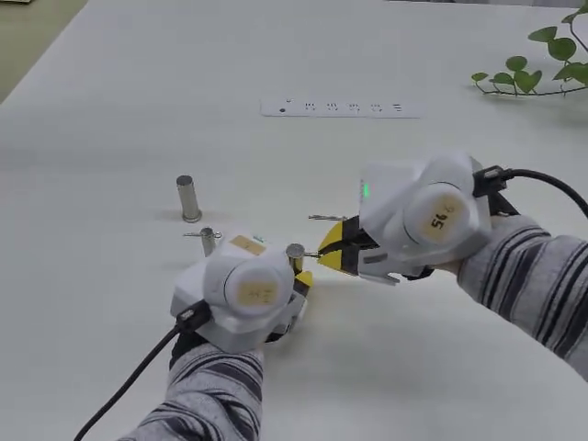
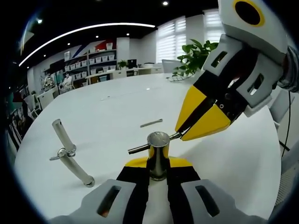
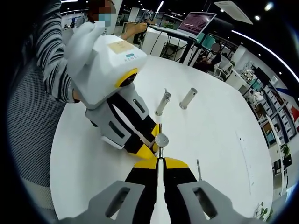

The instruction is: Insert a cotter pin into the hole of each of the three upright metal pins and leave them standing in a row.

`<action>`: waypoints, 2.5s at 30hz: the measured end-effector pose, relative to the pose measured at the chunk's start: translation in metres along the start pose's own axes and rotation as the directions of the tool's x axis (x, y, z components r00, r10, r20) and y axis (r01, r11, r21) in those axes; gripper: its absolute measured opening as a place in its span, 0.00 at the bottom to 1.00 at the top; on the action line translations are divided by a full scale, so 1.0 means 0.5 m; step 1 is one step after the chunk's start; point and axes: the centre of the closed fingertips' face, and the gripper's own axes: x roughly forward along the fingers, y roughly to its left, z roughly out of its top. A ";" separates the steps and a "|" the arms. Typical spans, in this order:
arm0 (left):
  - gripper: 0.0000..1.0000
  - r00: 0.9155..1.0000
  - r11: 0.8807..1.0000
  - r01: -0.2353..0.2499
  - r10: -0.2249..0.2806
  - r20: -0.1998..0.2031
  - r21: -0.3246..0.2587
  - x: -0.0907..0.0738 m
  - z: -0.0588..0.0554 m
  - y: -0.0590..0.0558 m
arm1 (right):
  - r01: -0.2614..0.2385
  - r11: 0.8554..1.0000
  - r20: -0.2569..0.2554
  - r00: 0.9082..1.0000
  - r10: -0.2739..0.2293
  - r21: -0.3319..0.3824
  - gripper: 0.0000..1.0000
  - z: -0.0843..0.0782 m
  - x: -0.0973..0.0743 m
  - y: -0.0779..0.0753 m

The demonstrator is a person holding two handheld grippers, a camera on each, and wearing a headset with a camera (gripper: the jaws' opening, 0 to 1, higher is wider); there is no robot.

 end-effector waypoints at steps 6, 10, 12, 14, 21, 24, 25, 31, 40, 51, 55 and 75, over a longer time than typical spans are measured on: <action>0.10 1.000 1.000 -0.004 0.004 0.002 -0.001 0.001 0.000 0.000 | 0.006 1.000 0.005 1.000 -0.006 0.010 0.00 0.009 0.006 0.000; 0.10 1.000 1.000 -0.002 0.002 0.003 -0.002 0.001 -0.001 0.000 | 0.008 0.999 0.019 1.000 -0.009 0.043 0.00 0.012 0.007 0.000; 0.10 1.000 1.000 -0.001 0.001 0.004 -0.002 0.001 -0.001 0.000 | 0.010 0.998 0.026 1.000 -0.011 0.059 0.00 0.013 0.008 0.001; 0.10 1.000 1.000 -0.003 0.003 0.004 -0.001 0.002 -0.002 0.001 | 0.014 0.997 0.035 0.999 -0.016 0.072 0.00 0.015 0.009 0.000; 0.10 1.000 1.000 0.001 -0.001 0.009 0.005 0.002 -0.001 0.000 | 0.072 0.964 0.079 0.992 -0.095 0.256 0.12 0.009 -0.004 -0.015; 0.10 1.000 1.000 0.004 -0.004 0.010 0.004 0.002 0.000 0.001 | 0.098 0.922 0.062 0.990 -0.130 0.375 0.20 -0.011 -0.019 -0.021; 0.10 1.000 1.000 0.004 -0.004 0.011 0.000 0.003 0.000 0.001 | 0.122 0.904 0.045 0.987 -0.153 0.410 0.21 -0.022 -0.026 -0.025; 0.10 1.000 1.000 0.000 0.000 0.006 0.009 0.007 0.004 0.008 | 0.157 0.797 0.063 0.970 -0.237 0.583 0.28 -0.050 -0.054 -0.028; 0.10 1.000 1.000 -0.010 0.010 0.005 0.015 0.015 0.010 0.034 | 0.164 0.707 0.059 0.958 -0.280 0.688 0.31 -0.078 -0.072 -0.008; 0.10 0.999 0.999 -0.031 0.031 0.010 -0.014 0.030 0.017 0.048 | 0.155 0.683 0.068 0.955 -0.288 0.713 0.35 -0.070 -0.065 0.003; 0.10 0.999 0.999 -0.034 0.035 0.013 -0.015 0.031 0.017 0.049 | 0.153 0.673 0.076 0.952 -0.297 0.724 0.36 -0.068 -0.066 0.000; 0.10 0.997 0.996 -0.074 0.072 -0.042 -0.040 0.023 0.001 0.047 | 0.157 0.658 0.061 0.953 -0.296 0.736 0.40 -0.072 -0.062 0.021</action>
